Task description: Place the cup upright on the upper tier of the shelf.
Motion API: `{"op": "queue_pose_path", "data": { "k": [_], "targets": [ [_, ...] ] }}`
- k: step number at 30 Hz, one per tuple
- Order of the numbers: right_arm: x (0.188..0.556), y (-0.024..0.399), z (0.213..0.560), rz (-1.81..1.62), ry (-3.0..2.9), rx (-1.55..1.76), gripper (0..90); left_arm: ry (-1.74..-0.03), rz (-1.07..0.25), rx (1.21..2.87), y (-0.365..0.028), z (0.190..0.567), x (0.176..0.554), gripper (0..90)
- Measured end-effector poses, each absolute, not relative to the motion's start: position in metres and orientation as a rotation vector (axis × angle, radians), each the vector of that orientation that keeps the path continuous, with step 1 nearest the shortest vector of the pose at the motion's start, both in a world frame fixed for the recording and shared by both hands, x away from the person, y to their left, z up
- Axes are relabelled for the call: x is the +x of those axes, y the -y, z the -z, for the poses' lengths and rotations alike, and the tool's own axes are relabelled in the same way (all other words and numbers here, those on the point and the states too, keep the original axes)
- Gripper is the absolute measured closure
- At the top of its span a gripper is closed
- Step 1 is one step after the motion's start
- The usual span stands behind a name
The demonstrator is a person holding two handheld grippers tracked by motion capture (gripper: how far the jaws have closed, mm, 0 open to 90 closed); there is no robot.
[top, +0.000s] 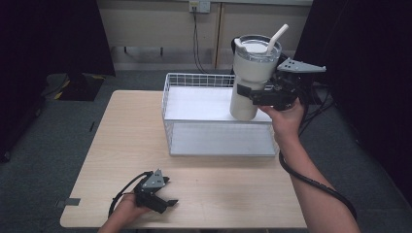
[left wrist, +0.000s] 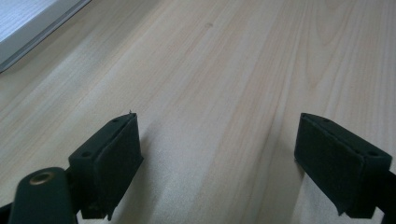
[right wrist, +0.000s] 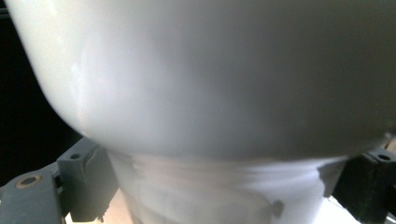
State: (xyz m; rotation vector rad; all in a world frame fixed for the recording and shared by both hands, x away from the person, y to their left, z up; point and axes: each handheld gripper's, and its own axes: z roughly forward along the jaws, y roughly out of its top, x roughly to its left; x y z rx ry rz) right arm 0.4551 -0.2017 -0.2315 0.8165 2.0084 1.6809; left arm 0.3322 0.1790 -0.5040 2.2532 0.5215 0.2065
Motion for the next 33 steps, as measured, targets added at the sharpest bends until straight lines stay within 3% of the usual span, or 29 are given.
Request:
{"op": "queue_pose_path", "data": {
  "k": [33],
  "targets": [
    [0.486, 0.194, 0.244, -1.601, -1.932, 0.883, 9.6, -0.52, -0.207, 2.254, -0.179, 0.504, 0.332, 14.0]
  ]
}}
